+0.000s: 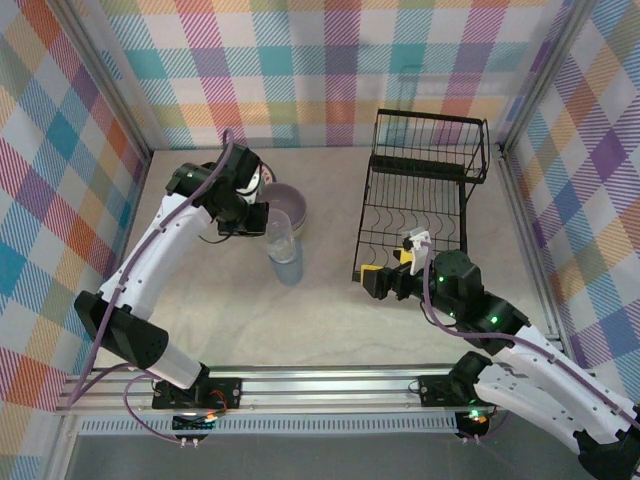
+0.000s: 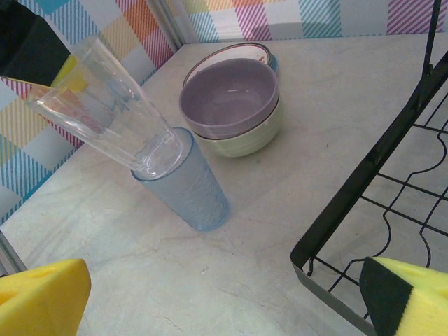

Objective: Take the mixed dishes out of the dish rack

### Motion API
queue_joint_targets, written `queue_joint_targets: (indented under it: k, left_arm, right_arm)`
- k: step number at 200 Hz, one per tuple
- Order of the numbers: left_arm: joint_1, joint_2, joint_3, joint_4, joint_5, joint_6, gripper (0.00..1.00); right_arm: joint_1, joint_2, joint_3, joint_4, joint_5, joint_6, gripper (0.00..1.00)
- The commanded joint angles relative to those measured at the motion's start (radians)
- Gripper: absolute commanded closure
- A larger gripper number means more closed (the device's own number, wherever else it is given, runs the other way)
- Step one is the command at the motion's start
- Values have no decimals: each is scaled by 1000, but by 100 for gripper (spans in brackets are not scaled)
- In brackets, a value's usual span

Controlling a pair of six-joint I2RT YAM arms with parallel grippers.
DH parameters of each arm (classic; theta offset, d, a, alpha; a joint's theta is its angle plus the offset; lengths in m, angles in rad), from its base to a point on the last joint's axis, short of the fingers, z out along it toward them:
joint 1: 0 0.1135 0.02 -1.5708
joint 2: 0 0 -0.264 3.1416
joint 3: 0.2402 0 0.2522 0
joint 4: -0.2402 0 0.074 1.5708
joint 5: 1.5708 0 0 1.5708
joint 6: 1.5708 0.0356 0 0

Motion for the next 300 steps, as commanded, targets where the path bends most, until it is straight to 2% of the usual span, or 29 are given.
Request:
queue_joint_targets:
  k: [1,97,133,197,214,230,243,248,250,252,276,300]
  left_arm:
    - [-12,19,-15,36,-7,12,100]
    - [-60,64,-86,109,-75,2,100]
    - [-69,57,-125,146,-66,-5,89]
    - [-73,41,-155,174,-63,-8,67]
    - [-73,35,-146,177,-54,-7,56]
    - [-72,15,-130,182,-51,-2,40]
    - [-73,-6,-113,190,-47,6,21]
    - [-72,-14,-105,192,-45,10,11]
    - [-71,-17,-102,192,-44,10,3]
    - [-71,-21,-99,194,-45,10,0]
    - [-70,-63,-76,206,-30,23,0]
    - [-70,-131,-85,219,-23,31,0]
  right_arm:
    - [4,18,44,-45,28,26,1]
    - [-18,89,101,-217,166,121,1]
    - [-56,99,90,-230,148,149,1]
    - [-121,106,77,-240,112,169,1]
    - [-140,104,77,-247,120,177,1]
    - [-173,108,82,-259,121,185,1]
    - [-219,119,95,-279,119,191,1]
    - [-240,126,98,-283,118,191,1]
    - [-249,128,99,-284,116,191,1]
    - [-258,132,99,-284,115,190,1]
    - [-386,181,97,-275,84,199,1]
    - [-453,231,88,-255,197,183,1]
